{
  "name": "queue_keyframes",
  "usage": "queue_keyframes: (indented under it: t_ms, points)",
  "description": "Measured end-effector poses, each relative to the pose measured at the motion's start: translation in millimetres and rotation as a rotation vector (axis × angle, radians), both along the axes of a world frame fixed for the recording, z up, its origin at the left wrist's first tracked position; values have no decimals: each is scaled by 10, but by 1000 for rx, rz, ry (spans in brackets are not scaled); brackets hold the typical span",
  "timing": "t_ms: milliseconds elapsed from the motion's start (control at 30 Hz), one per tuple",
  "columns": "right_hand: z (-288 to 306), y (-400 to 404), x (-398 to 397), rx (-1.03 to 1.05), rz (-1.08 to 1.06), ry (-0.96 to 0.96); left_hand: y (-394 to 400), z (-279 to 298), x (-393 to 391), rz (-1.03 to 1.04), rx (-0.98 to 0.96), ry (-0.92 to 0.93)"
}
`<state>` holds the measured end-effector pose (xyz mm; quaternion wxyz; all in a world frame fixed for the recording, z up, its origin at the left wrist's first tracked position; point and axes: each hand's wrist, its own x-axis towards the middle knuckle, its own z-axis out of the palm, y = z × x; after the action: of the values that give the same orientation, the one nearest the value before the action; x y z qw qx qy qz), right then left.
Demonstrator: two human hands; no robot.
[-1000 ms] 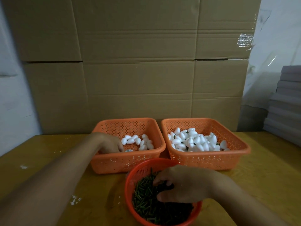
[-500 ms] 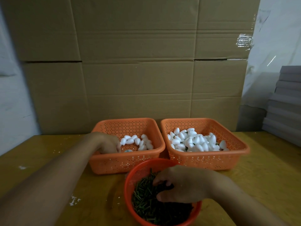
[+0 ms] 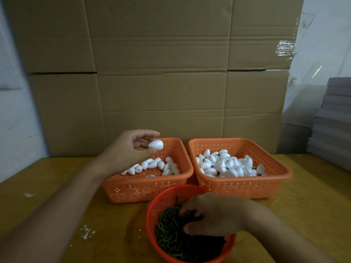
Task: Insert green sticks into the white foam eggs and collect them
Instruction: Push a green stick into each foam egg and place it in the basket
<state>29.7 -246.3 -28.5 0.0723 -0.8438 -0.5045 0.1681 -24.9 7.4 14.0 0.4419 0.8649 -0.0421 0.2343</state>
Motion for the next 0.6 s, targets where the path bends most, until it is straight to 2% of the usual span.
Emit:
queue_keyframes:
  t_ms: [267,600]
  points:
    - [14,-6,-12,8,1,11,-344,21,-226,-148,82,-96]
    - [6,-2,-3,14,-1,19,-457,-79,-249,-184,-38,-91]
